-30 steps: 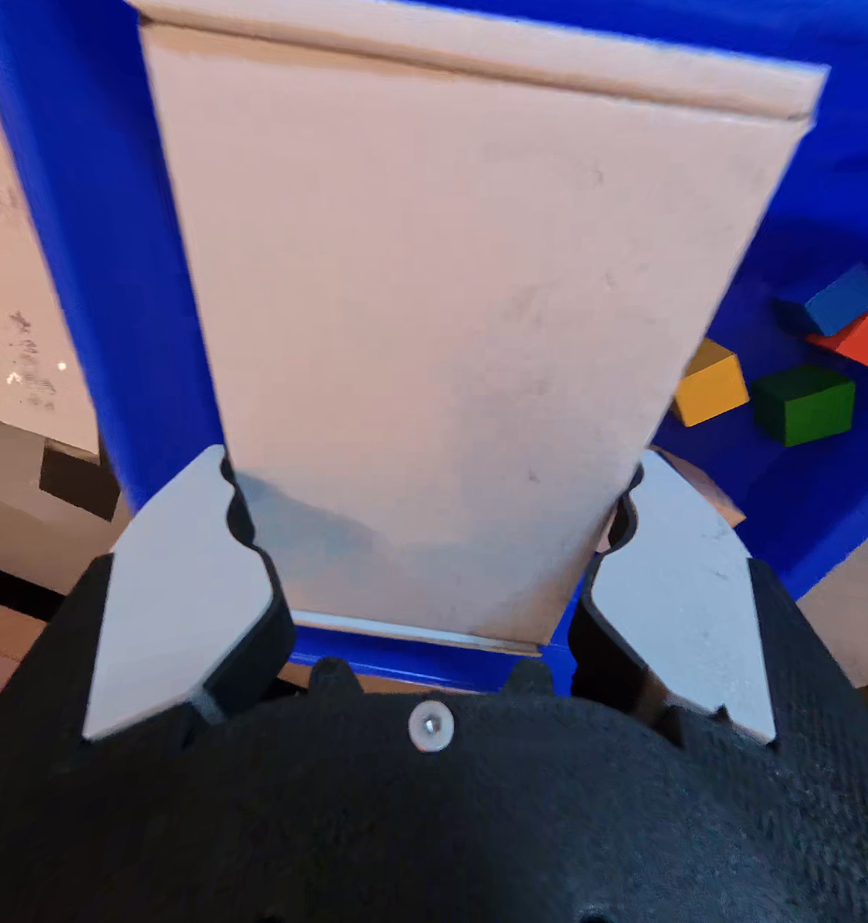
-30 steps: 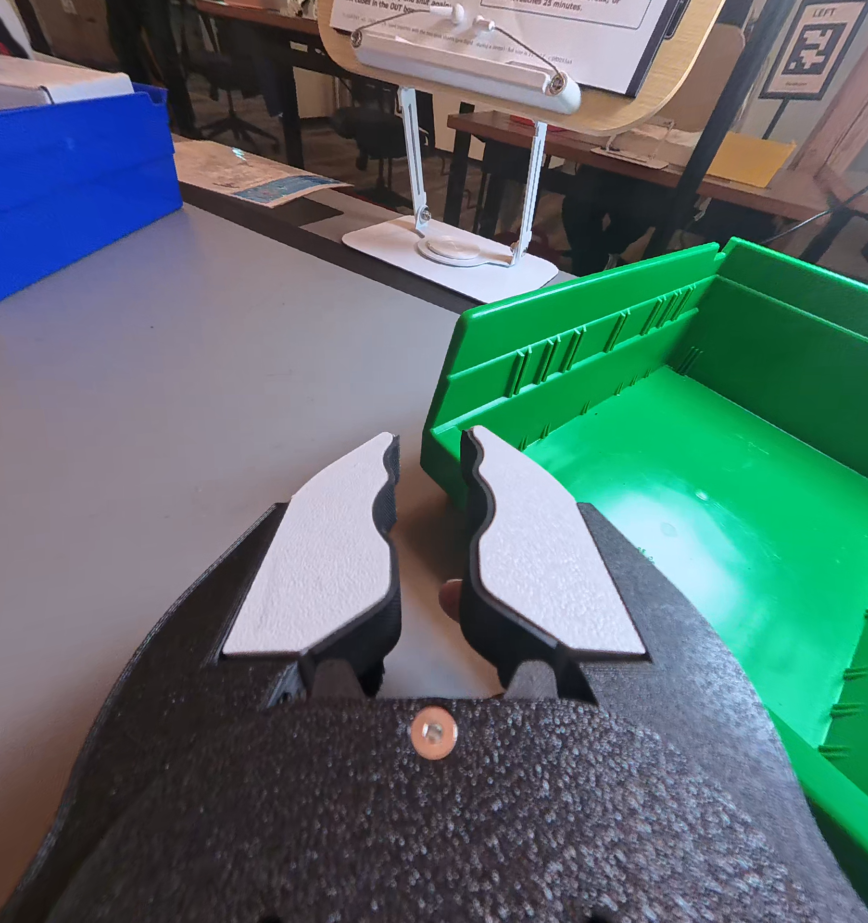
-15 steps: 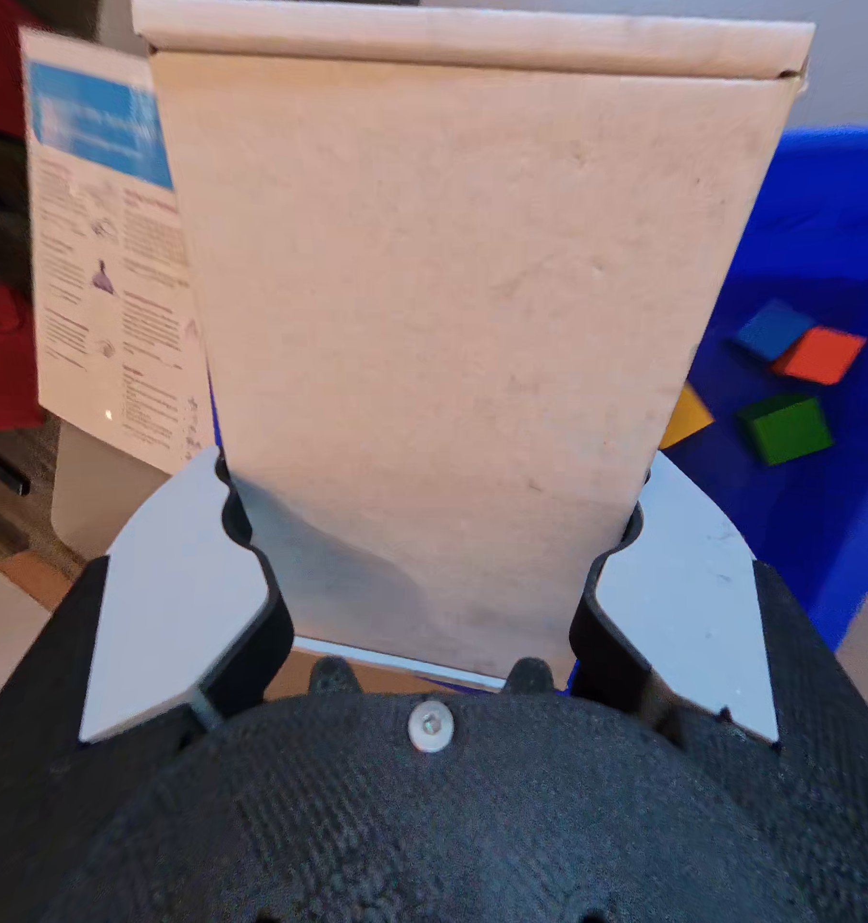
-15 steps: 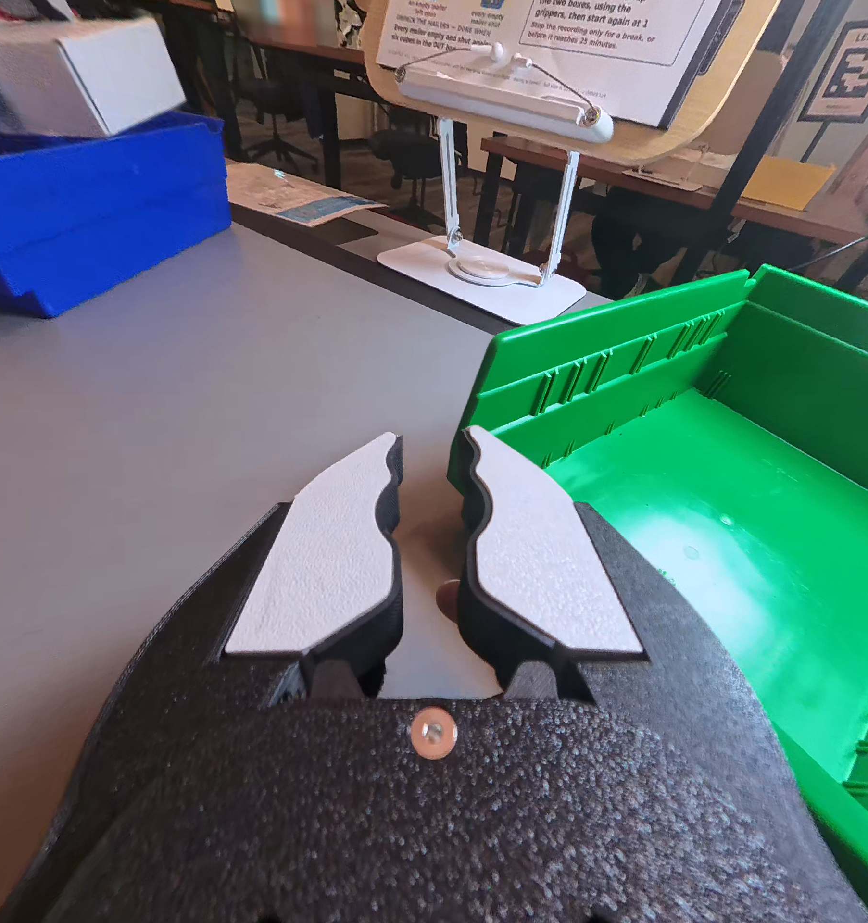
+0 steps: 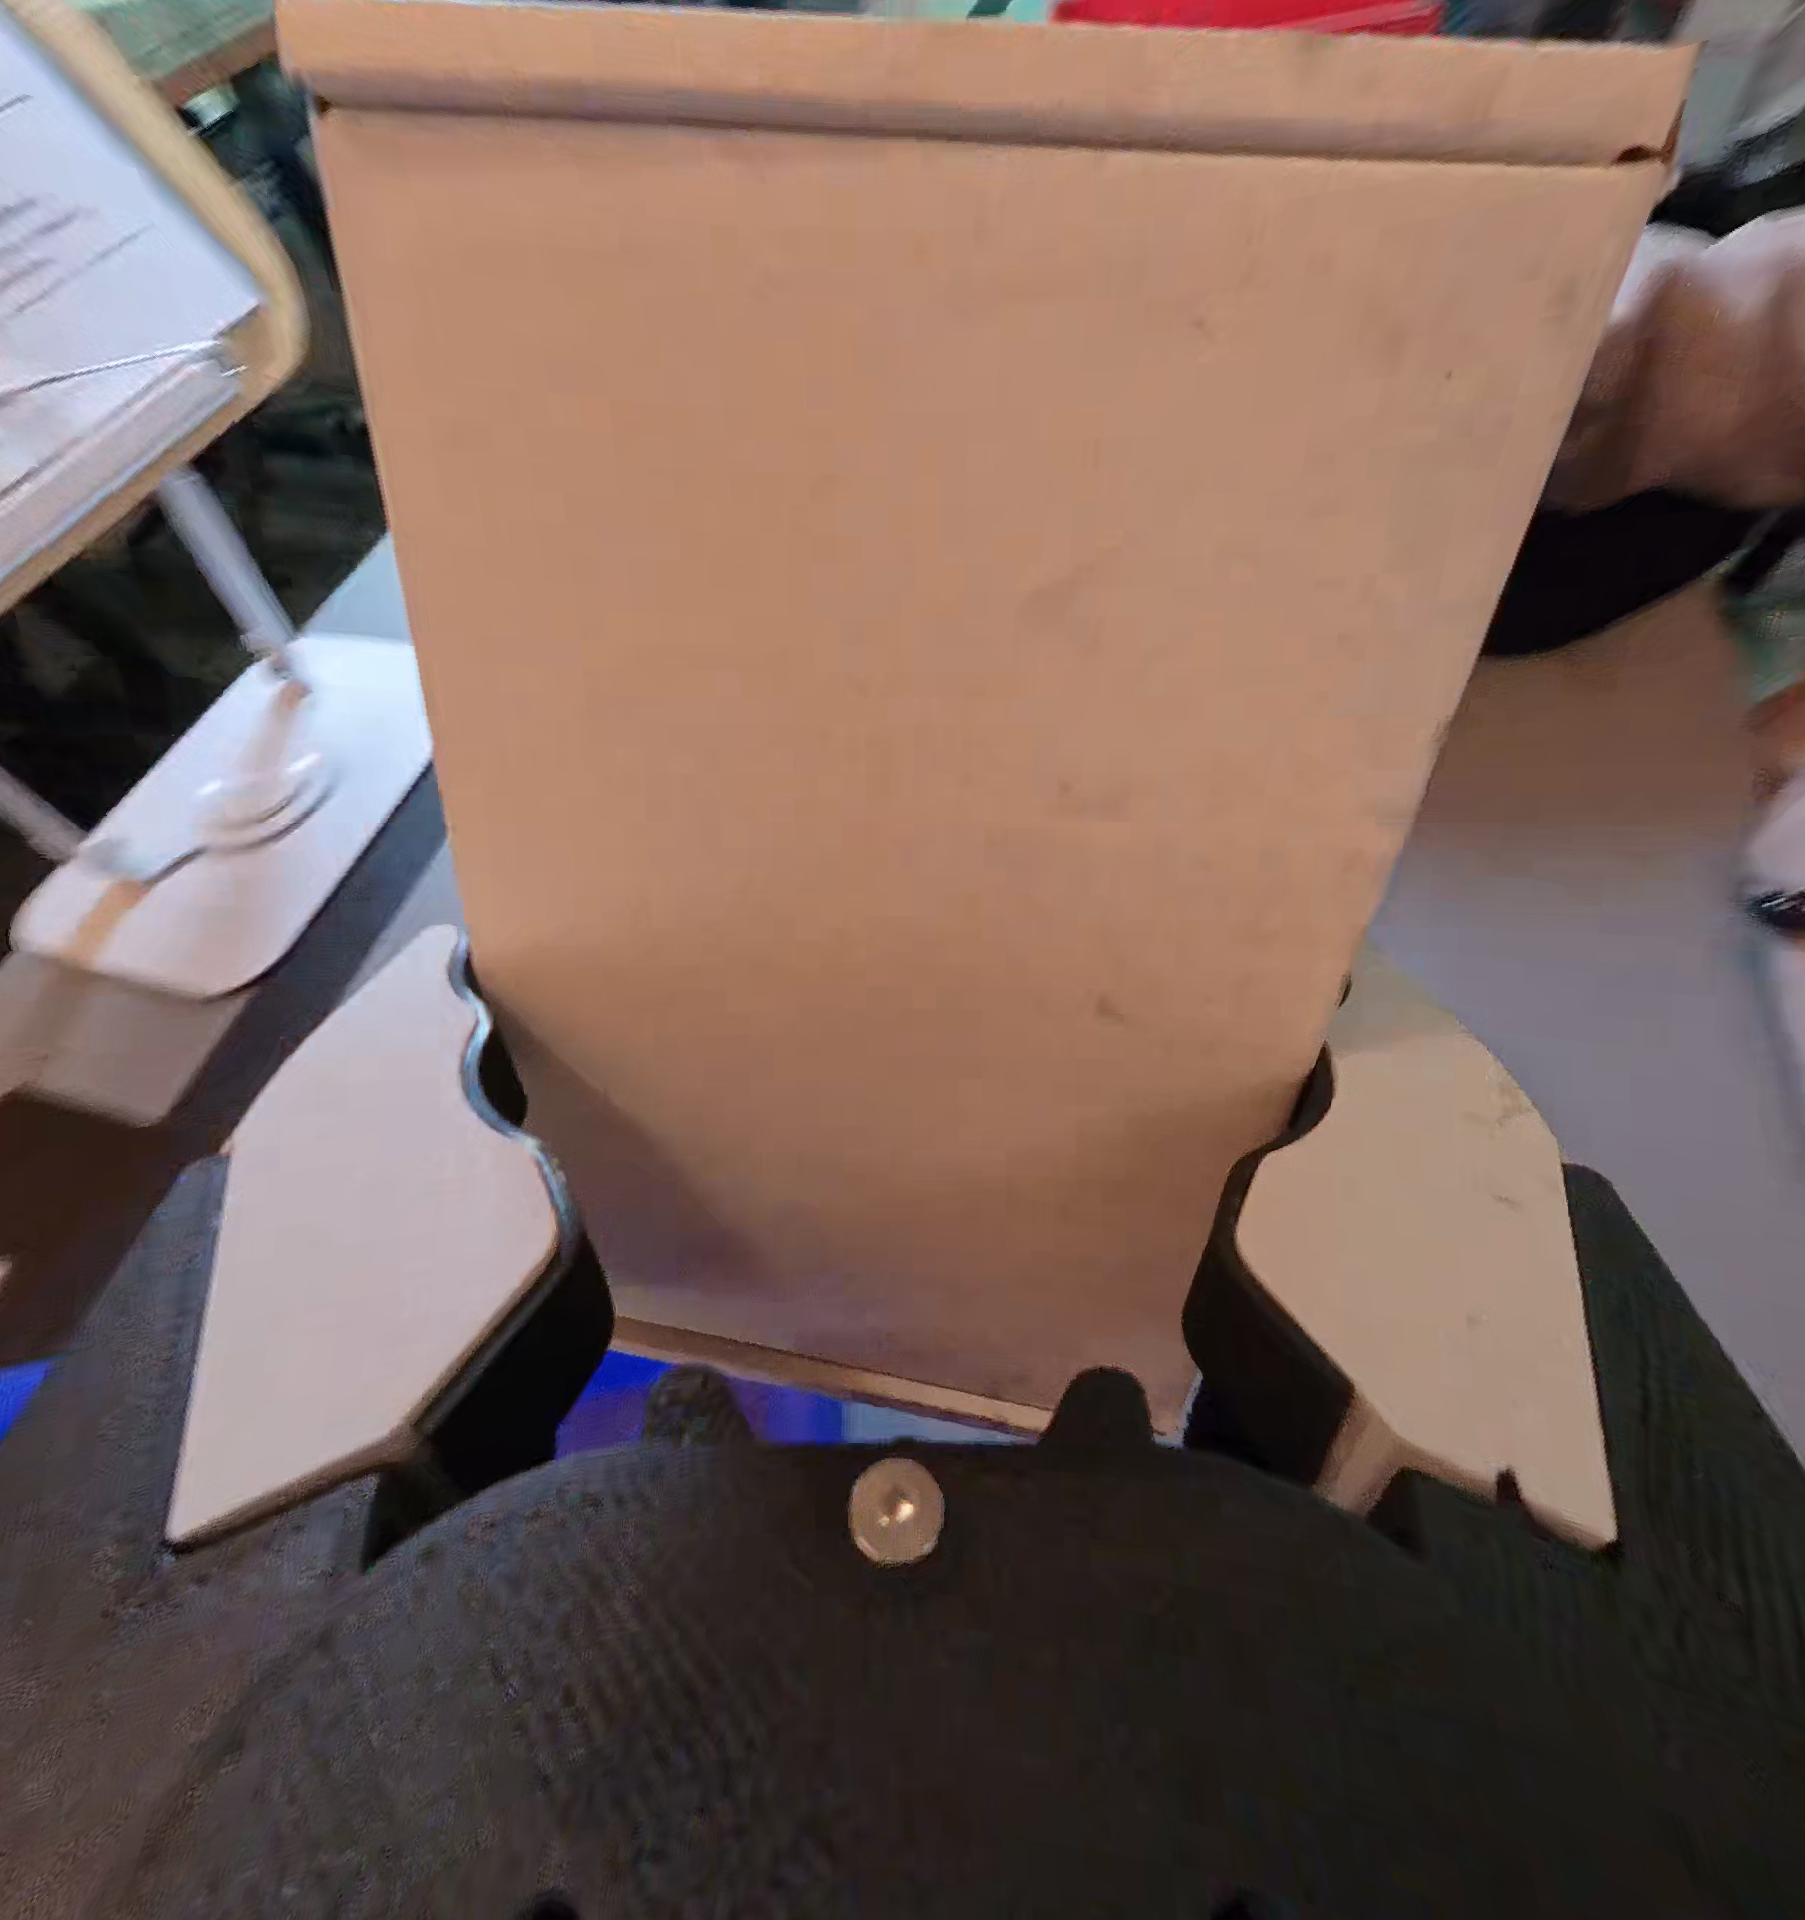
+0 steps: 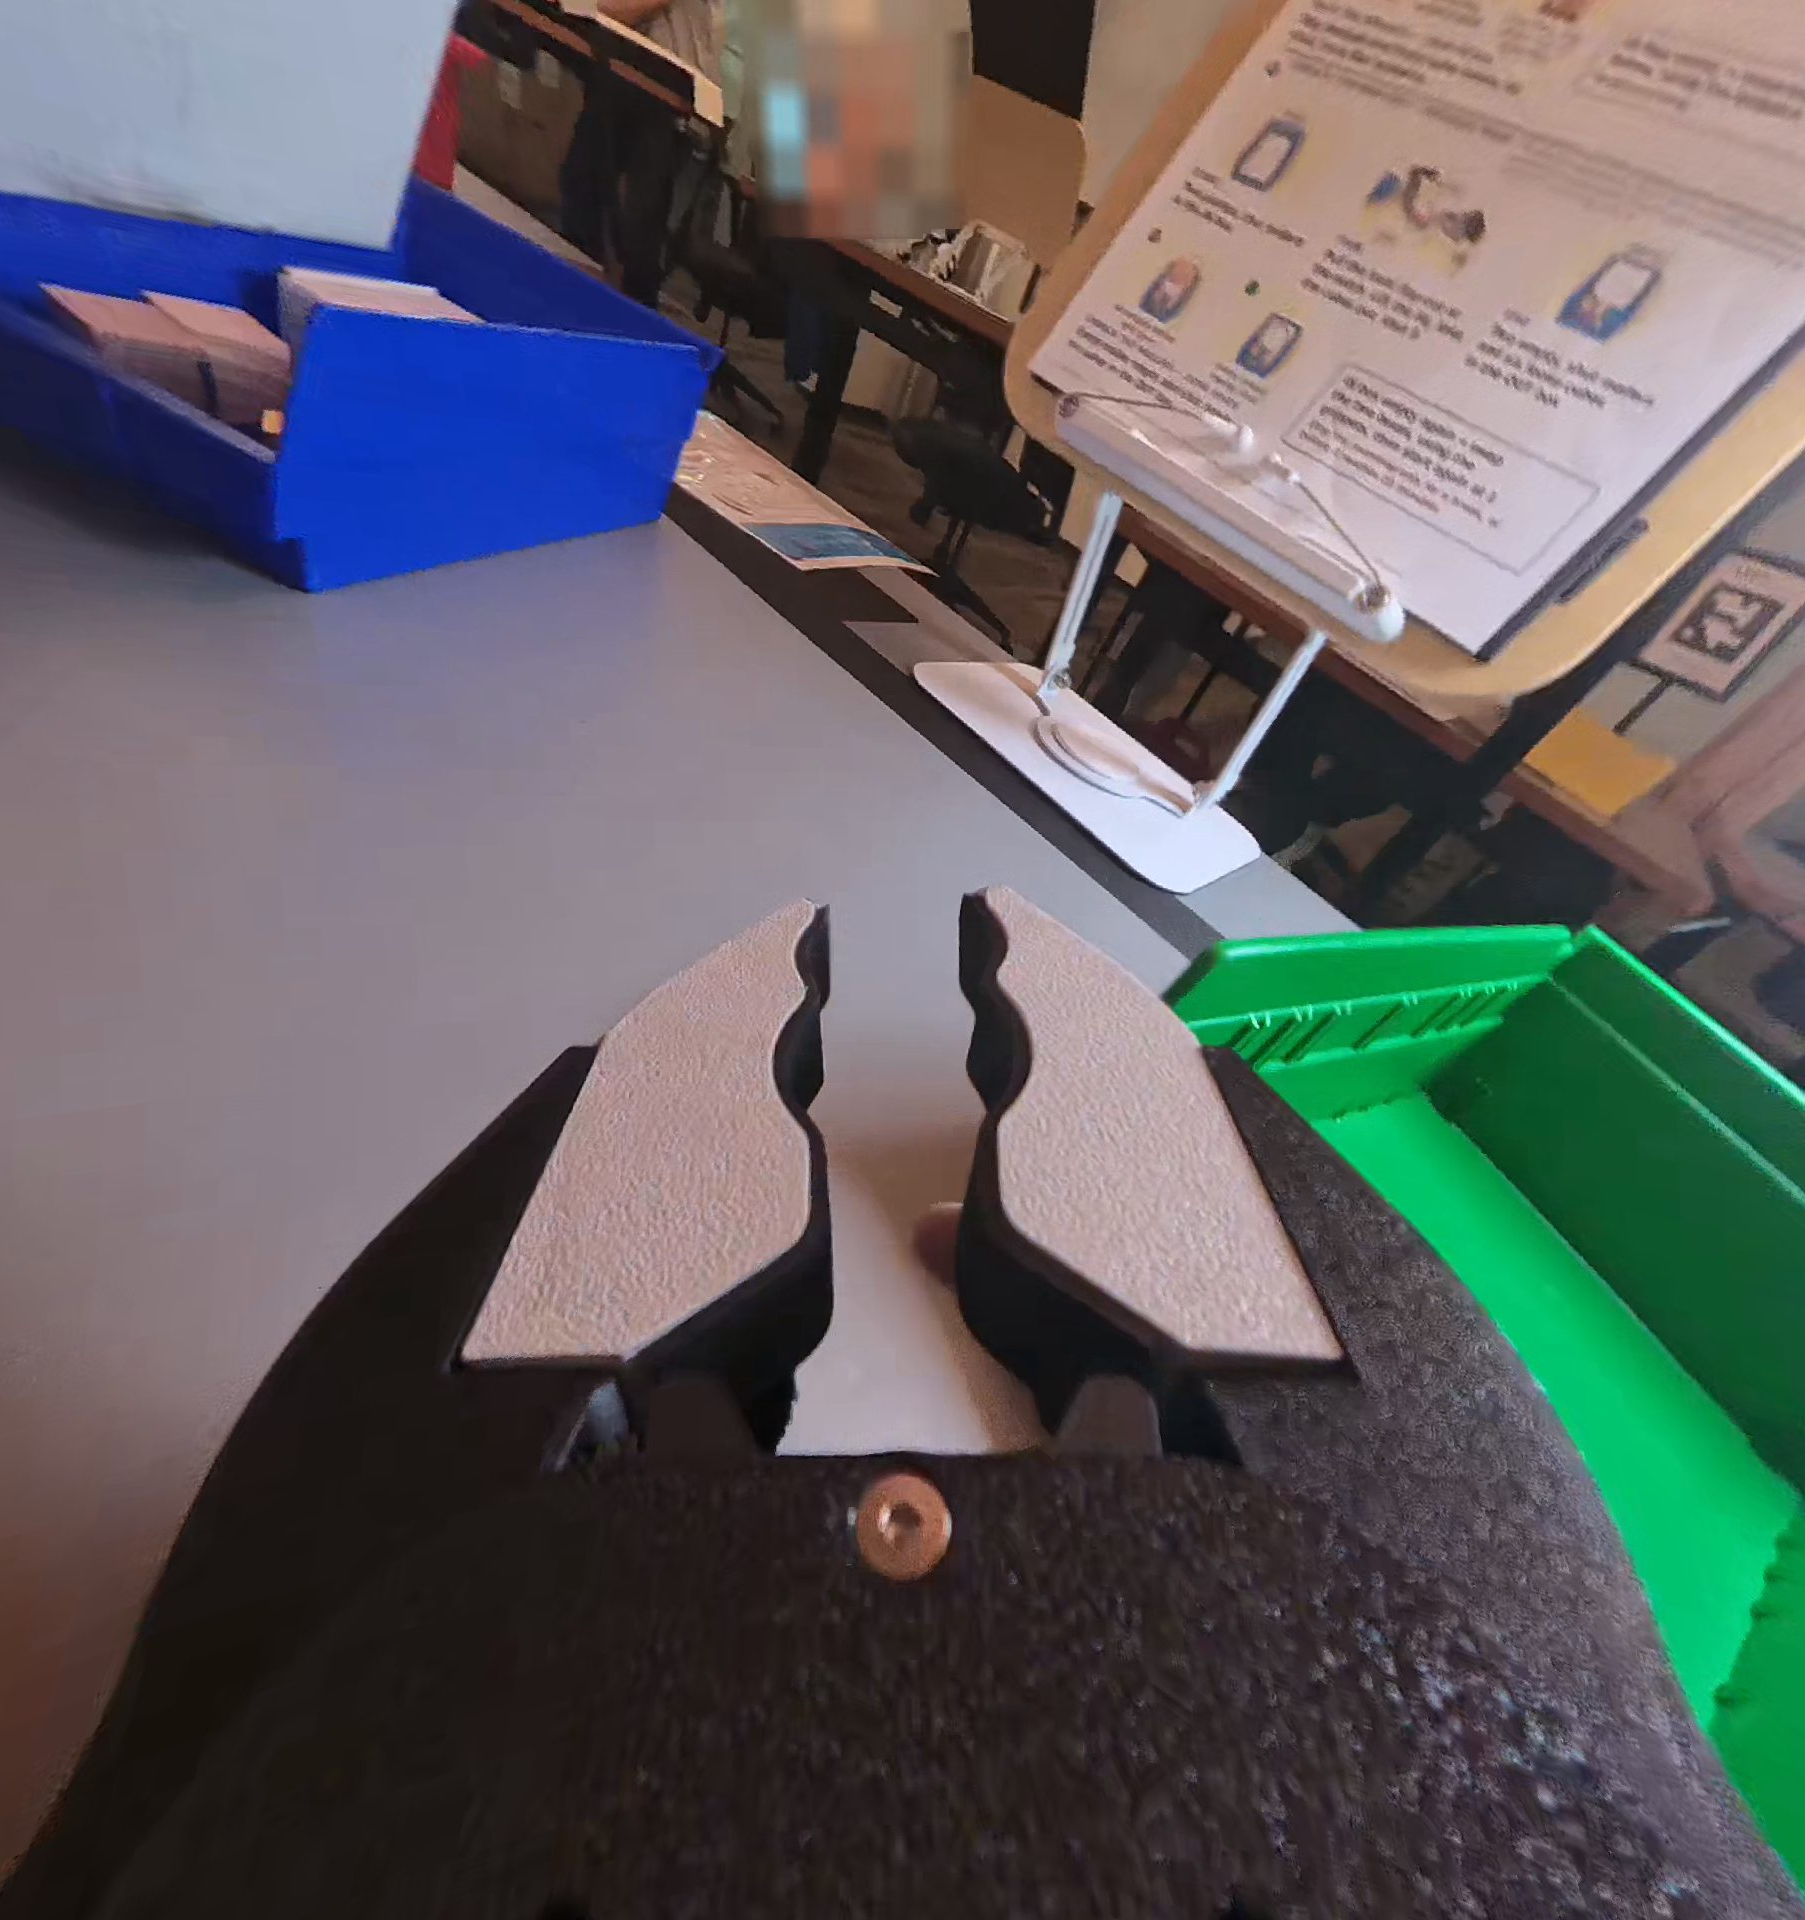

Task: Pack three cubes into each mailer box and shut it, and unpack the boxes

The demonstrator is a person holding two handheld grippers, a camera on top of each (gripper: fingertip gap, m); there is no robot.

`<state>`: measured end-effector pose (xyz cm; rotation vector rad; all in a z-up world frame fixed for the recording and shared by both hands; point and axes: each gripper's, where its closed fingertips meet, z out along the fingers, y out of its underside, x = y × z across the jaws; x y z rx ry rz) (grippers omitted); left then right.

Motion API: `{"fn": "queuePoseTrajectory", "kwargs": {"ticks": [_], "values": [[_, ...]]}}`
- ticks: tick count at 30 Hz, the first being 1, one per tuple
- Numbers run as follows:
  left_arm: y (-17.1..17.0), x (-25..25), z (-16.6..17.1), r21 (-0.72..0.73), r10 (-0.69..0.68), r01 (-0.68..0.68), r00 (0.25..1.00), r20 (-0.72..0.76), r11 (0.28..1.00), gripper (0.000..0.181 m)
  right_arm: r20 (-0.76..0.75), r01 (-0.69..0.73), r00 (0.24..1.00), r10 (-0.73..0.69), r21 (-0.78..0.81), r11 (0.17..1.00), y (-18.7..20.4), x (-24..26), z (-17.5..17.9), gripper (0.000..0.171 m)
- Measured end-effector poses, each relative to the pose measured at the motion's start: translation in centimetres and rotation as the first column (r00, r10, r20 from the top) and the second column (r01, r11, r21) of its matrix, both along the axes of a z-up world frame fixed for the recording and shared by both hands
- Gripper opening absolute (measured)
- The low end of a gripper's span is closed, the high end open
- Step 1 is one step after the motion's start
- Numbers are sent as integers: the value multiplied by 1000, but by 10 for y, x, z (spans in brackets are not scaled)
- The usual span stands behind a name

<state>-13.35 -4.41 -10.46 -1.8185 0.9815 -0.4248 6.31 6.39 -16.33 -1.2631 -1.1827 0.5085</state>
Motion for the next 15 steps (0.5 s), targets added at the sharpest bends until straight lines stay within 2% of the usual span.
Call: {"fn": "queuePoseTrajectory", "kwargs": {"ticks": [3, 6, 8, 10, 12, 15], "values": [[-13, 60, -20, -54, -150, 156, 984, 91, 986, 141, 19, -76, 997, 74, 95, 993, -23, -10, 5, 31], [-27, 96, -55, -204, -281, 293, 956, 83, 934, 142, 67, -184, 983, 174, 206, 961, -49, -18, 9, 48], [-37, 106, -79, -310, -354, 357, 933, 66, 881, 142, 139, -258, 963, 230, 239, 936, -66, -23, 6, 66], [-44, 112, -95, -391, -410, 409, 908, 85, 824, 142, 207, -323, 940, 272, 276, 905, -82, -27, 2, 75], [-49, 115, -105, -467, -459, 450, 882, 103, 761, 143, 244, -356, 927, 285, 330, 874, -94, -30, 4, 78], [-54, 120, -103, -514, -516, 502, 847, 127, 696, 142, 278, -384, 916, 290, 396, 834, -108, -37, 9, 81]]}}
